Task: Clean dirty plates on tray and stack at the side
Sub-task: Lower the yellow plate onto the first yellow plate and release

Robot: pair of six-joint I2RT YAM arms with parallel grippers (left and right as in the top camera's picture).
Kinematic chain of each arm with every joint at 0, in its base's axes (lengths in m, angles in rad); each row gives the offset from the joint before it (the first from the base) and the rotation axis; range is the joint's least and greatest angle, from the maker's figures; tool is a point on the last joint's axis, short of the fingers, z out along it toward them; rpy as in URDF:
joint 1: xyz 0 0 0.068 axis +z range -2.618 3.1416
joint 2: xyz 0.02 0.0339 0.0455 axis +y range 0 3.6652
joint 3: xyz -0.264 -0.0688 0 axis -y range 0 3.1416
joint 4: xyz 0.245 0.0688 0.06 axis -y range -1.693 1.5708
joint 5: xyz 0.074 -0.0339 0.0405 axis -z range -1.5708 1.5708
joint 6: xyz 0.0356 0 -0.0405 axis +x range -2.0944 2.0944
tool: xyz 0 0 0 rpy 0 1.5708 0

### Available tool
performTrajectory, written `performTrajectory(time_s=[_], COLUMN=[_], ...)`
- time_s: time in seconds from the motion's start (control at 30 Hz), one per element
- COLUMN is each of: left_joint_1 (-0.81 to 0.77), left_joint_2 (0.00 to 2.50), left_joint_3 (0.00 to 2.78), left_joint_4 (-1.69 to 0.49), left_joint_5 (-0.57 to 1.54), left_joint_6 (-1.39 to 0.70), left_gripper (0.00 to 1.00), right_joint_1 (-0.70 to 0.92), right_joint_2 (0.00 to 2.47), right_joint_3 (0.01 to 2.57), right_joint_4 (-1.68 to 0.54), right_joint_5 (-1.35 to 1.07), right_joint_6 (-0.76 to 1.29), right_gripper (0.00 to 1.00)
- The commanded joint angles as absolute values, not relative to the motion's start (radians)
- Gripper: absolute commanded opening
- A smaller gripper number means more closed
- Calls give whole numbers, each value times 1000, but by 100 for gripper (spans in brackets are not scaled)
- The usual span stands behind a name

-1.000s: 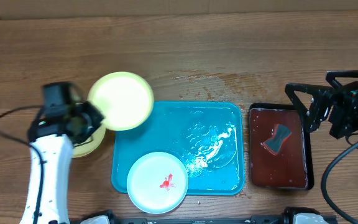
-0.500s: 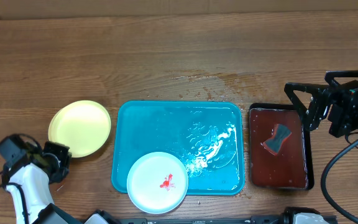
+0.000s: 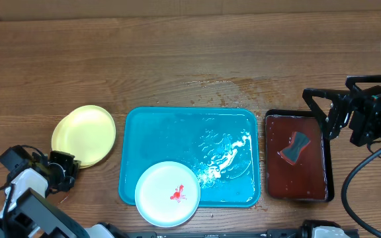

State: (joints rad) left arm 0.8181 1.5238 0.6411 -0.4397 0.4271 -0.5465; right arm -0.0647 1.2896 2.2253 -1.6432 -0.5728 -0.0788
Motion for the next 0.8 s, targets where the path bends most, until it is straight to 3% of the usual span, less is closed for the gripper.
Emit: performTrajectory(time_s=[0.0, 0.4, 0.77], left_joint_1=[820, 819, 819], left_joint_2=[1537, 1535, 1535], left_joint_3=[642, 735, 862], left_joint_4=[-429, -481, -679], left_joint_5=[438, 434, 262], left_joint_6=[-558, -553, -566], left_gripper=[4, 4, 4], right_joint_1=[-61, -61, -61], right_joint_2=[1290, 1326, 1325], right_joint_3=[2240, 2240, 2240], right_joint_4=[-1642, -1660, -1656], right_joint_5=[-579, -579, -579], right_joint_6=[-83, -83, -83], right_gripper=[100, 100, 100])
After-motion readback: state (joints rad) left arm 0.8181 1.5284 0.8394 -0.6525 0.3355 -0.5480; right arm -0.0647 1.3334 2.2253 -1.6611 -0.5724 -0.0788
